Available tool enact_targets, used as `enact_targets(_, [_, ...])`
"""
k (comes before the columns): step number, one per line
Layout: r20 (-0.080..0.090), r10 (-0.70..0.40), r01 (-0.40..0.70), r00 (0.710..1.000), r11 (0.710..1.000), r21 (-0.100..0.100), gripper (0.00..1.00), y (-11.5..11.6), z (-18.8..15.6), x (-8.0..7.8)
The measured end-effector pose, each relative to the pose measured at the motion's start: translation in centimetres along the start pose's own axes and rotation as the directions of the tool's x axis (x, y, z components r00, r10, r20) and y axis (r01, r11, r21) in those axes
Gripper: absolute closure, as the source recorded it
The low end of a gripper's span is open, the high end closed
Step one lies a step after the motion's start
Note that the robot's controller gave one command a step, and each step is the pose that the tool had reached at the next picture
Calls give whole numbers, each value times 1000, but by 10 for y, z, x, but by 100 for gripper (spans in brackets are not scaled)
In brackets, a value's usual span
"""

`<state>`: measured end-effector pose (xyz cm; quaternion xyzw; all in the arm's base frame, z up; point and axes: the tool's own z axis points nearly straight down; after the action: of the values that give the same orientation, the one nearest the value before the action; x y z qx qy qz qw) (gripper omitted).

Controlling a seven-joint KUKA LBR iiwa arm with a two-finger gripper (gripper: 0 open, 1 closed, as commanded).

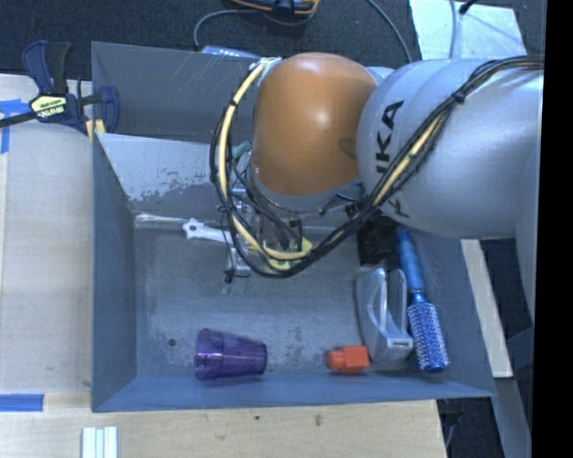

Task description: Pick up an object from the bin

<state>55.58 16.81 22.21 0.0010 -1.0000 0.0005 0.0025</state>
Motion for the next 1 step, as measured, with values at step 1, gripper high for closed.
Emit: enact_targets(1, [8, 1, -1, 1000, 1000, -2, 0, -1, -5, -2])
